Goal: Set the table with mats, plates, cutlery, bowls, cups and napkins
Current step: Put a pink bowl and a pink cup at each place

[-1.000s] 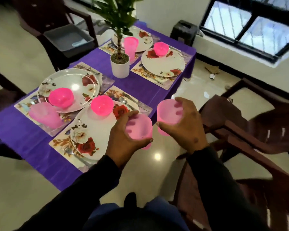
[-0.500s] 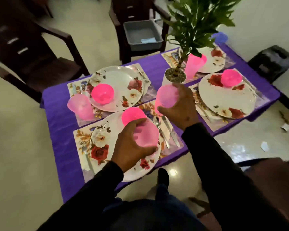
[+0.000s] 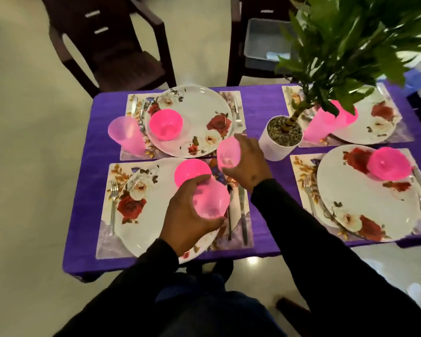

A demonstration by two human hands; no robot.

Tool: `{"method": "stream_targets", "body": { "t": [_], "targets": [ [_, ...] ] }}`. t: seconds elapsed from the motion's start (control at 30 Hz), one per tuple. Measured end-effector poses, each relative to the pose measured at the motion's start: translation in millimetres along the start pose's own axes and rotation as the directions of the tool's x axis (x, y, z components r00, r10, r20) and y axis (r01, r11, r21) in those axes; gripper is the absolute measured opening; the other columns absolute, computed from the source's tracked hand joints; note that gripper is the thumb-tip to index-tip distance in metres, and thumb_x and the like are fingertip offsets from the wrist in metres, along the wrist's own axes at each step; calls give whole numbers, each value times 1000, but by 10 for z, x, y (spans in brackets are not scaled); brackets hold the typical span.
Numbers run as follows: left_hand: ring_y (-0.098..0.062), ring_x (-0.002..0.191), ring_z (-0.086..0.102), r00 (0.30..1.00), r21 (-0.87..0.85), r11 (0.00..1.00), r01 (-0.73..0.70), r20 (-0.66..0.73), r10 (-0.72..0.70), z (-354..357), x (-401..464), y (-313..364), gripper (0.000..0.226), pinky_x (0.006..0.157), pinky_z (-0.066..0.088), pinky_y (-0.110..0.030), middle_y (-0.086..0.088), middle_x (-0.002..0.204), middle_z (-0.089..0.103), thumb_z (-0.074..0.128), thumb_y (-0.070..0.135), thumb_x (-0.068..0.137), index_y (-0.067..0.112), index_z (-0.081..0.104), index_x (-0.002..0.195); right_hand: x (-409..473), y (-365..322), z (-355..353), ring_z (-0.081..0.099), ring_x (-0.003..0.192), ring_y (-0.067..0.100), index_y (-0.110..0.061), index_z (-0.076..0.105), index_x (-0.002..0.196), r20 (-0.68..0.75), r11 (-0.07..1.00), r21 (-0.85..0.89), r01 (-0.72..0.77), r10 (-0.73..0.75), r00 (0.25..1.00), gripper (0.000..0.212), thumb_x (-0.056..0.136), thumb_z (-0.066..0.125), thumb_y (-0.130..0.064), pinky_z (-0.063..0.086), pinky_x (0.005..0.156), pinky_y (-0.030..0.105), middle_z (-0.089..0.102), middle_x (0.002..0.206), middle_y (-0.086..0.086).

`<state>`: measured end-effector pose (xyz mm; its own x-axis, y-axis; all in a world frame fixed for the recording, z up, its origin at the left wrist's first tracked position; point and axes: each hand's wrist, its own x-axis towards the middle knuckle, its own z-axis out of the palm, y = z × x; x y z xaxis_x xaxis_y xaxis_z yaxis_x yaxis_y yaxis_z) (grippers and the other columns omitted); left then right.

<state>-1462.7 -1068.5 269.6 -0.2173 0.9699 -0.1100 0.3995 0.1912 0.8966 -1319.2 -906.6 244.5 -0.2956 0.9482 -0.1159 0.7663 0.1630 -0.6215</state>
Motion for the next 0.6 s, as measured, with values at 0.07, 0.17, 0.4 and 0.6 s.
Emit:
{"method": "stream_targets", "body": {
  "t": [0.07, 0.17, 0.4, 0.6],
  "targets": [
    [-3, 115, 58, 1000, 12, 1000, 7, 6, -7, 4, -6, -31, 91, 92, 54, -29, 23, 128, 59, 98, 24, 57, 35, 53, 135, 34, 41, 31, 46, 126, 34, -18, 36, 146, 12, 1000, -15, -13, 13, 1000, 93, 67, 84, -32, 46, 100, 43, 40, 140, 14],
    [-1, 116, 57, 1000, 7, 1000, -2, 14, 2, -31, -23, -10, 92, 94, 54, -31, 22, 129, 59, 98, 30, 57, 33, 52, 136, 31, 76, 68, 46, 126, 34, -18, 35, 146, 13, 999, -4, -42, 42, 999, 92, 69, 84, -30, 45, 101, 40, 39, 139, 13],
    [-3, 116, 58, 999, -19, 999, 38, -4, -38, -76, -68, -37, 94, 95, 55, -36, 21, 129, 60, 97, 37, 56, 33, 52, 137, 31, 113, 186, 44, 127, 34, -20, 32, 149, 60, 996, -63, -64, 68, 996, 94, 71, 84, -31, 46, 102, 43, 37, 141, 12],
    [-3, 116, 58, 999, -34, 999, 35, 20, -35, -8, -37, -38, 90, 94, 56, -33, 21, 128, 60, 97, 27, 58, 33, 52, 136, 59, 139, 217, 43, 129, 34, -21, 26, 151, 71, 991, -96, -95, 102, 992, 98, 72, 83, -29, 46, 103, 42, 34, 142, 13]
  ]
}}
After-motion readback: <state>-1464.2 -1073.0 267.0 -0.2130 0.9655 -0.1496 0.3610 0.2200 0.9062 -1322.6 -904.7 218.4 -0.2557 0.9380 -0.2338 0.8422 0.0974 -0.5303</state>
